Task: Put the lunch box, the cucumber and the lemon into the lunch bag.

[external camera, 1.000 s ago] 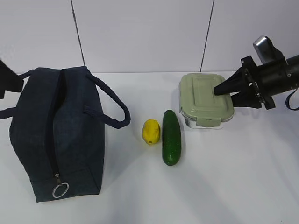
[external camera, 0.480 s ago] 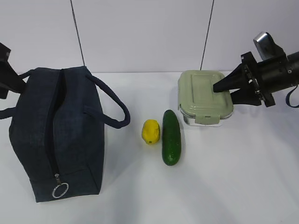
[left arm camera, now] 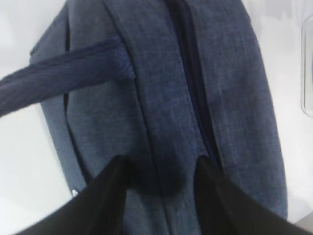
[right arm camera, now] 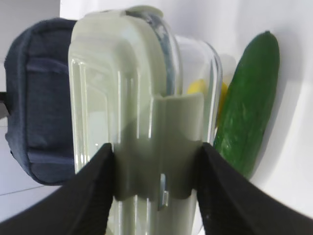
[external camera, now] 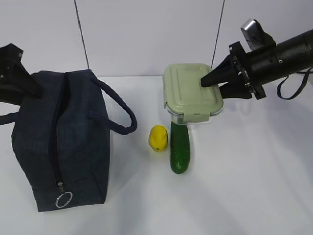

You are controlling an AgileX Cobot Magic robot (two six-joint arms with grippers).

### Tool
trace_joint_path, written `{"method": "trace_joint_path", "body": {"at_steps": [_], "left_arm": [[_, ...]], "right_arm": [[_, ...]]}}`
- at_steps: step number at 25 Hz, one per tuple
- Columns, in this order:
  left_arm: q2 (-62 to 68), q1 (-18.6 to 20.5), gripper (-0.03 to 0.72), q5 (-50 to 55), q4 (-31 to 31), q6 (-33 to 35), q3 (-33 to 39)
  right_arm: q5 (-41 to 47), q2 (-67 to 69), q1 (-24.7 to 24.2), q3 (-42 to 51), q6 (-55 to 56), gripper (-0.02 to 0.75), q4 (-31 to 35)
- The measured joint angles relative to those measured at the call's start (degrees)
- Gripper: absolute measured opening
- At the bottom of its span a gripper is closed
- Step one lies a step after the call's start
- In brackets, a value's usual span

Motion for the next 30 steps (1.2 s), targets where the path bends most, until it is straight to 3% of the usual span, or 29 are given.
{"method": "trace_joint_path", "body": {"at_steps": [8, 10, 14, 16, 25, 30], "left_arm": [[0.52, 0.00, 0.304, 0.25, -1.15, 0.64, 0.00], [0.76, 0.00, 0.258, 0.25, -1.15, 0.71, -0.02], [1.49, 0.00, 0.075, 0.49, -1.39, 0.71, -0.02], [1.74, 0.00, 0.020, 0.63, -1.39, 0.71, -0.02], [2.29, 0.00, 0.004, 0.62, -3.63, 0.71, -0.12], [2.29, 0.00, 0.004, 0.62, -4.58, 0.71, -0.12]], "right_arm": [[0.20, 0.00, 1.04, -5.14, 4.00, 0.354, -0.20], [0.20, 0.00, 2.02, -5.99, 4.71, 0.354, -0.20], [0.42, 0.00, 4.47, -6.73, 5.10, 0.354, 1.14], [0.42, 0.00, 5.52, -6.96, 5.38, 0.354, 2.17], [0.42, 0.00, 11.65, -7.34, 5.88, 0.354, 9.74], [0.42, 0.00, 15.36, -10.88, 7.86, 0.354, 10.71]]}}
